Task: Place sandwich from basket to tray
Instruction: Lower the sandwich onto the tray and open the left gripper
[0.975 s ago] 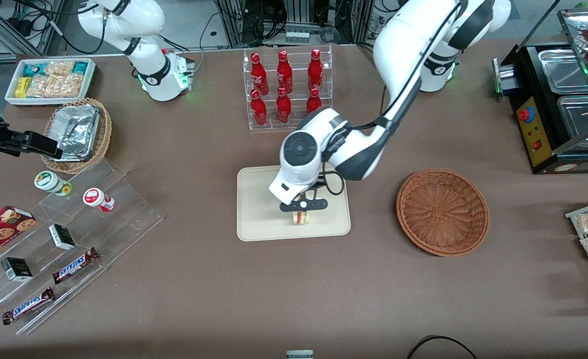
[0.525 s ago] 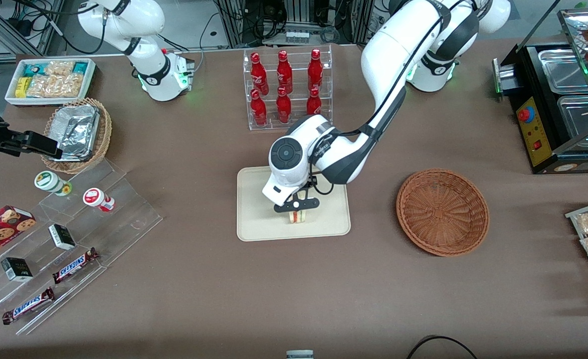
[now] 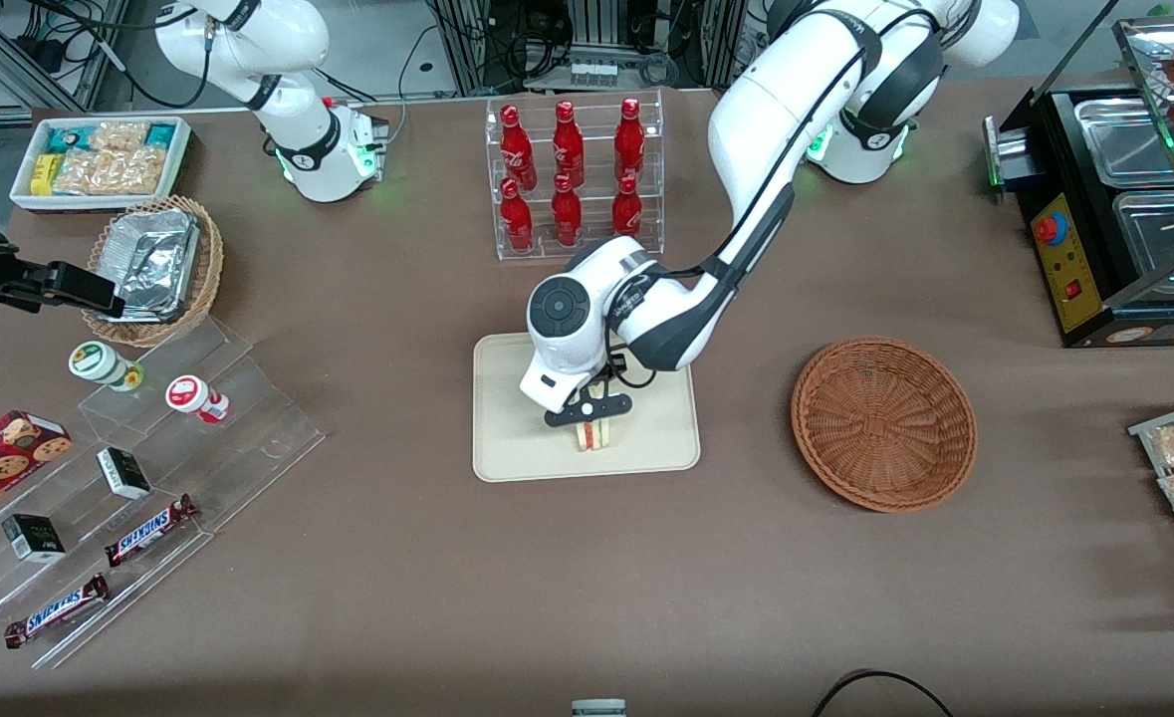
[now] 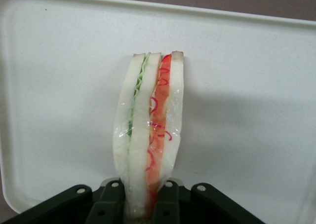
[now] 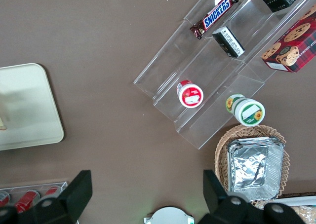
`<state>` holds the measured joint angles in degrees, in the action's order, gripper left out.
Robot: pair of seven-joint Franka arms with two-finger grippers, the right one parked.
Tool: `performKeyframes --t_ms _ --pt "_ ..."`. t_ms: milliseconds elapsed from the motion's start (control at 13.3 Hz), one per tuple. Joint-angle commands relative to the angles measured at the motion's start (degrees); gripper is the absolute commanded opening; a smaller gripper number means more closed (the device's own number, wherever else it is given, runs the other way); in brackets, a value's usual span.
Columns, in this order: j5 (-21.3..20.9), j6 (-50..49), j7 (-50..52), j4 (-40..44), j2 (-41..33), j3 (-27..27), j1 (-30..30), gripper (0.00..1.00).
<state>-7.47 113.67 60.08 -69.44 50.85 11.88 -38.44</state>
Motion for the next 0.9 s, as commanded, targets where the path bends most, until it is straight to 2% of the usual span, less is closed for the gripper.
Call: performKeyframes --t_ms 0,75,150,600,825 --pt "-1.14 -0.21 1.54 2.12 1.44 -0.63 -0.85 0.48" --pt "-1.14 -0.21 1.53 2.12 1.53 -0.63 -0.85 0.85" --pt "-1.14 -0.21 1.53 2.12 1.44 -0.63 -0.85 1.00" --pt "-0.70 -1.87 1.01 2.29 -3.03 -0.36 -0.50 1.00" --pt "-1.41 -6.52 -4.07 1.94 -7.59 -0.63 -0.41 1.00"
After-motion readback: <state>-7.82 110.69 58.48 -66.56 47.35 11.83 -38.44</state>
